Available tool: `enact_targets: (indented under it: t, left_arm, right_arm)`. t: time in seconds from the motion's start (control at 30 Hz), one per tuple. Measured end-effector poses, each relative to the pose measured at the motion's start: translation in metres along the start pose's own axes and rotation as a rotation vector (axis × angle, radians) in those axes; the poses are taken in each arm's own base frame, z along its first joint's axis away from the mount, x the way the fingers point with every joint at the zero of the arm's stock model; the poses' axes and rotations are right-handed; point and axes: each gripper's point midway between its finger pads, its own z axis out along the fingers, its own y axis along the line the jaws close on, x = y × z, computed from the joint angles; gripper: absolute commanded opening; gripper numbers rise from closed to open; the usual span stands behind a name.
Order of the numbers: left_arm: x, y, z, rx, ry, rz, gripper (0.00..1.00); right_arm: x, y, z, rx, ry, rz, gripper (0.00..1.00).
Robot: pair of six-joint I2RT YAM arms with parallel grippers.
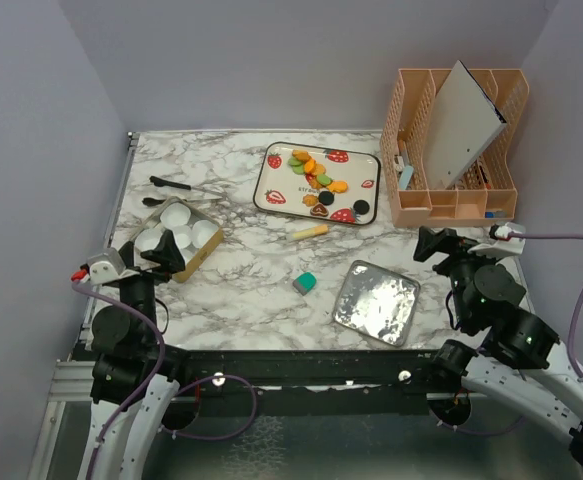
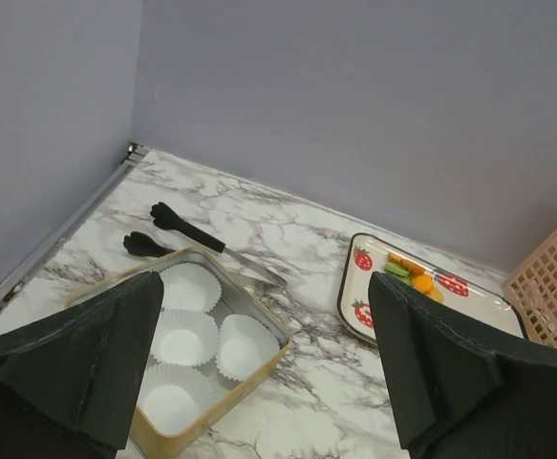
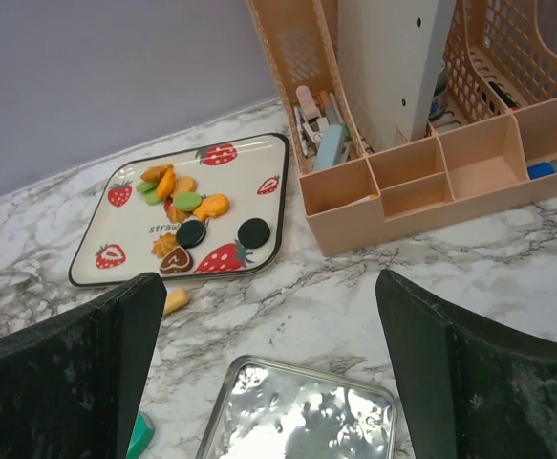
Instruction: Pack the cookies
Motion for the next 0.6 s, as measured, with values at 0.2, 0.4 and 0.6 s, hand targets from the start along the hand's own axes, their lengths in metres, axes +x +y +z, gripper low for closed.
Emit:
enact_targets:
  t: [0.2,0.4,0.6]
  left_arm:
    - [0.005,0.0,0.002,-0.005,0.018,-0.006,0.96]
    - [0.011,-0.001,0.006,-0.013,0.045,-0.01,0.96]
    - [0.028,-0.003,0.017,-0.036,0.122,0.006,0.96]
  right_arm:
    - [0.009,0.003,0.002,-0.017,0.009,-0.004,1.0]
    - [0.025,0.019,0.008,-0.079,0.018,-0.01,1.0]
    - [0.062,0.036,0.018,-0.149,0.06,-0.071,1.0]
